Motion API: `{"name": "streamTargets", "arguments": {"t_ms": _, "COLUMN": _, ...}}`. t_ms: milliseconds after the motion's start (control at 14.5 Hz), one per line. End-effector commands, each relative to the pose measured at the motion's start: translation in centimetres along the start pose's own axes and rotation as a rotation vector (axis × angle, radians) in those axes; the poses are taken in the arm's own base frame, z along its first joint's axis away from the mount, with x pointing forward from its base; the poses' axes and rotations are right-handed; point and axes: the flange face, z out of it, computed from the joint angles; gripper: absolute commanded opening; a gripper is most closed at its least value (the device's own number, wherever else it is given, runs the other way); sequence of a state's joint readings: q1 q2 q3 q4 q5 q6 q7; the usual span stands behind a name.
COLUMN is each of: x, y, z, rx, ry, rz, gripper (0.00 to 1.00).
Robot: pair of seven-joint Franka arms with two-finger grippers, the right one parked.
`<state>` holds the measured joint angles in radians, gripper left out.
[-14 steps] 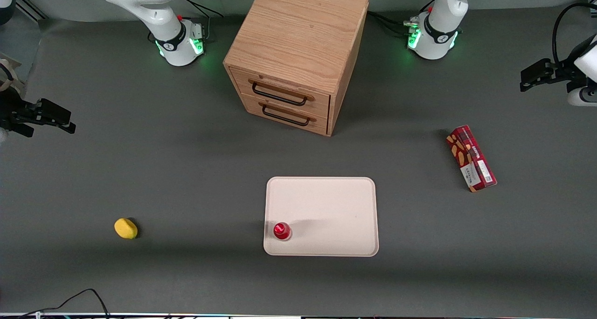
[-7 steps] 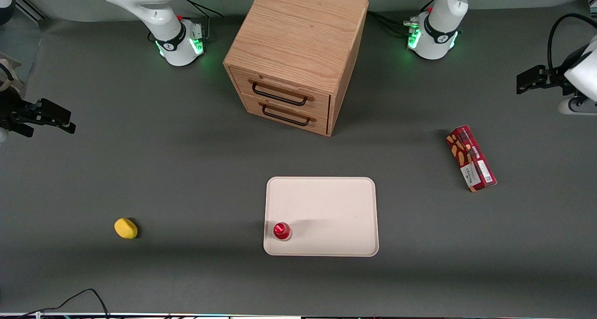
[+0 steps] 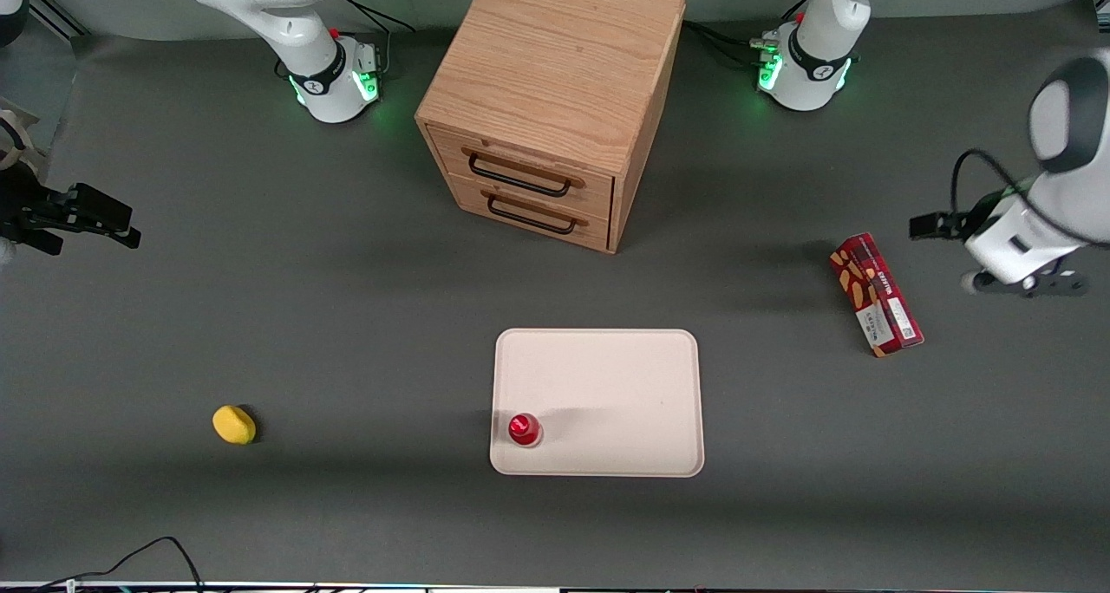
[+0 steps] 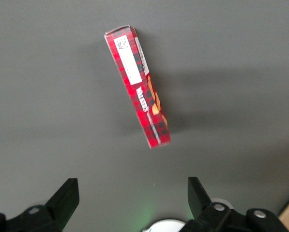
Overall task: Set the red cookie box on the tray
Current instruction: 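Lower the open left gripper over the box end and close it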
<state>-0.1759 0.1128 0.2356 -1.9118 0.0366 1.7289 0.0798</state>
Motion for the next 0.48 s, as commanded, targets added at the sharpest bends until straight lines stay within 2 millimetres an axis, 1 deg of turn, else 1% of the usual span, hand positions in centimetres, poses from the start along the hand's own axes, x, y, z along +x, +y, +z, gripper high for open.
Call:
{"name": "streamTargets", "arguments": {"t_ms": 0, "x": 3.1, "y": -1.0, "z": 4.9, "rx": -0.037, "ry": 0.011, "rz": -0.04, "gripper": 1.0}}
{"name": "streamTargets", "arguments": {"t_ms": 138, "x": 5.3, "y": -0.9, "z": 8.5, "rx": -0.064, "ry": 0.028, "rz": -0.066, "gripper": 1.0}}
{"name": "streamTargets", "arguments": {"t_ms": 207, "x": 5.8, "y": -0.9, "z": 9.9, "rx": -0.08, "ry": 0.034, "rz": -0.081, "gripper": 1.0}}
{"name": "streamTargets", "arguments": {"t_ms": 414, "x": 5.6, "y": -0.9, "z": 14.0, "rx": -0.083, "ry": 0.081, "rz": -0.098, "gripper": 0.99}}
